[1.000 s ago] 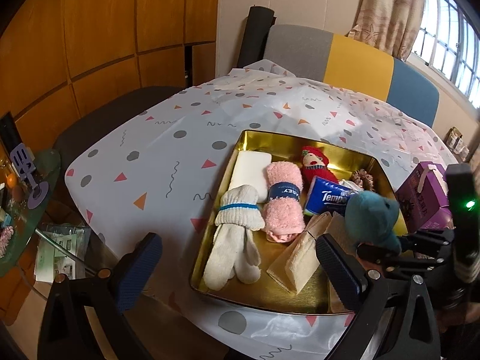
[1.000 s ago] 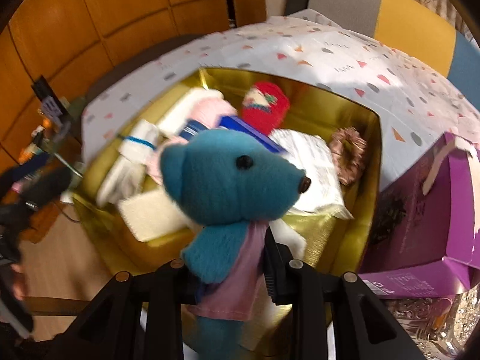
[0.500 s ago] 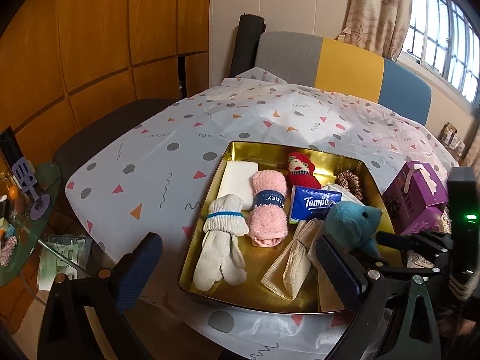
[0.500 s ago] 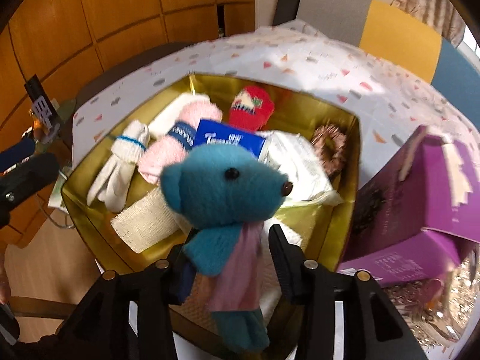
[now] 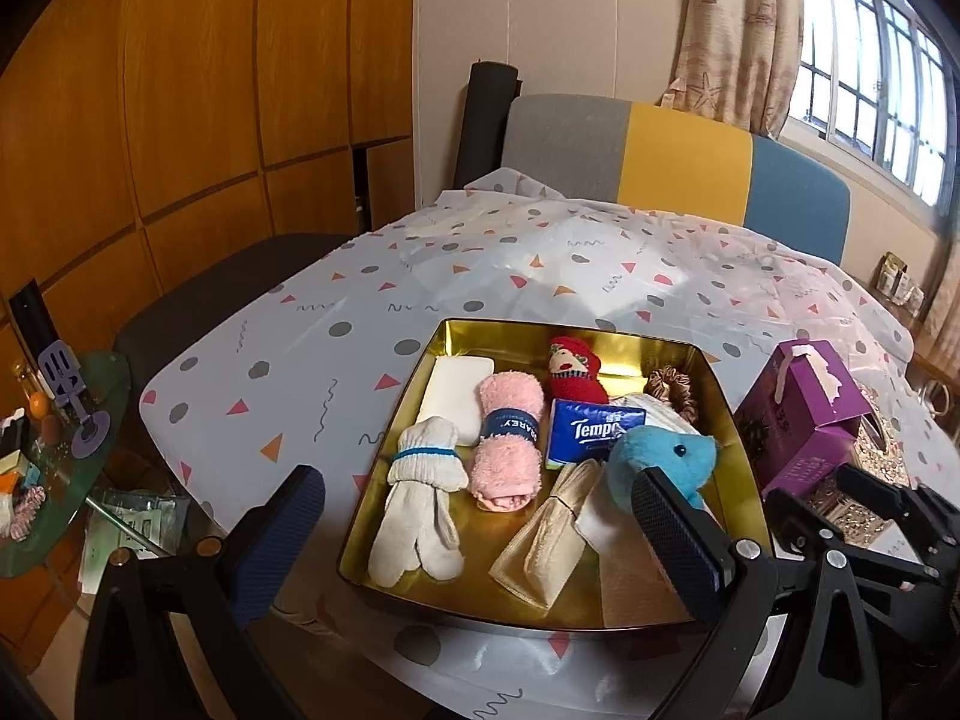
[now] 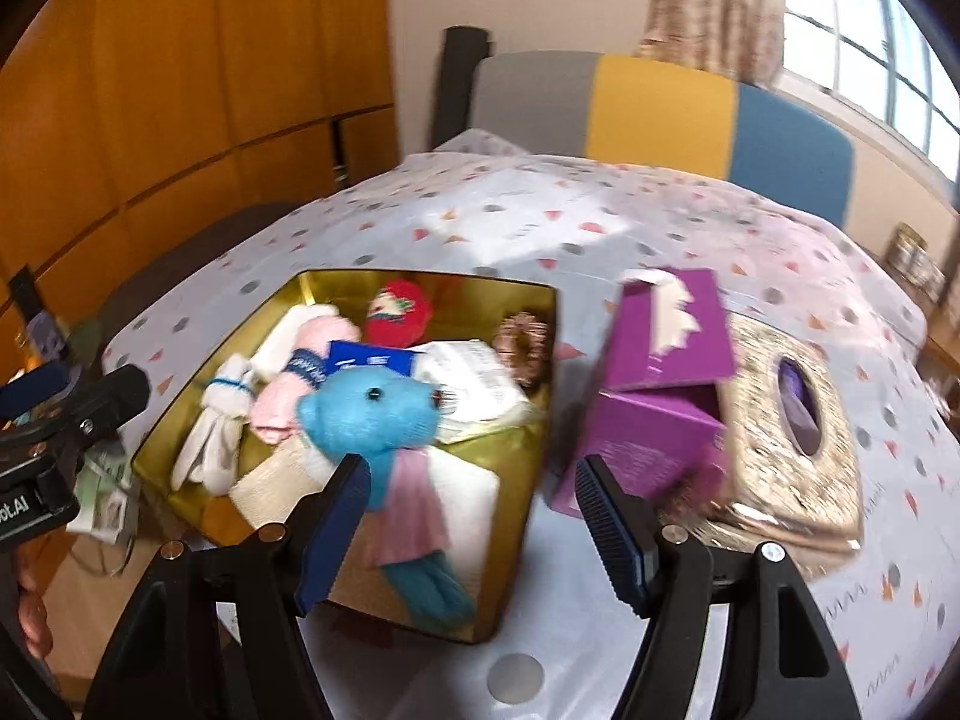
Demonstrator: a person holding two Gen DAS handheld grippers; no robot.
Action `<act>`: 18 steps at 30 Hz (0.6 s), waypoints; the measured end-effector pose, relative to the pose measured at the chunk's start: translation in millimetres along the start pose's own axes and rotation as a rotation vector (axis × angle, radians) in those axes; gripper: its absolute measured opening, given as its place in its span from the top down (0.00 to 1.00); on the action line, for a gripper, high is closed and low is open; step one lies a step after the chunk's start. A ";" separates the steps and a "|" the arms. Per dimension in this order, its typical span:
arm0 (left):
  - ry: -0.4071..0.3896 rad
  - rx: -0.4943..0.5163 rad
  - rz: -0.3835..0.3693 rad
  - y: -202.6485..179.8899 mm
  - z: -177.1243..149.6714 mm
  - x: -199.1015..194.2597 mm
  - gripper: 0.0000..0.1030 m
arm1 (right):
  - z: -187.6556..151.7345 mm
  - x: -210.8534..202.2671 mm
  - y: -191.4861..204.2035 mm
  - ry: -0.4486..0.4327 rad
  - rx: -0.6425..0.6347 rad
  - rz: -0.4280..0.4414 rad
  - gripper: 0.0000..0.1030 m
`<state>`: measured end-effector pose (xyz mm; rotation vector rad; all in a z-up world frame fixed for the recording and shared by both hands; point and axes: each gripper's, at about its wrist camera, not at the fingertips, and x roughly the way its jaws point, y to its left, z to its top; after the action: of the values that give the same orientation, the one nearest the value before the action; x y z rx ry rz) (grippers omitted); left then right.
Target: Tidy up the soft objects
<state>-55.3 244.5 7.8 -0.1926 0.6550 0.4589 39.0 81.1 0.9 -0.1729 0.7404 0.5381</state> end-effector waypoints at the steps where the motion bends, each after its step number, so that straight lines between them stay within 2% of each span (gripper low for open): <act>1: -0.001 0.000 -0.001 -1.3 -0.2 -0.9 0.00 | -1.1 -2.8 -1.6 -0.008 0.003 -0.011 0.30; 7: -0.004 0.015 0.000 -8.7 -1.7 -3.9 0.00 | -1.7 -16.6 -7.4 -0.052 0.008 -0.066 0.30; 18: -0.014 0.016 0.005 -9.8 -1.9 -7.7 0.00 | -1.6 -25.8 -9.1 -0.081 0.030 -0.065 0.30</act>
<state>-57.2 232.6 11.4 -0.1725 0.6456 0.4597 27.1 62.4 17.0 -0.1460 0.6619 0.4689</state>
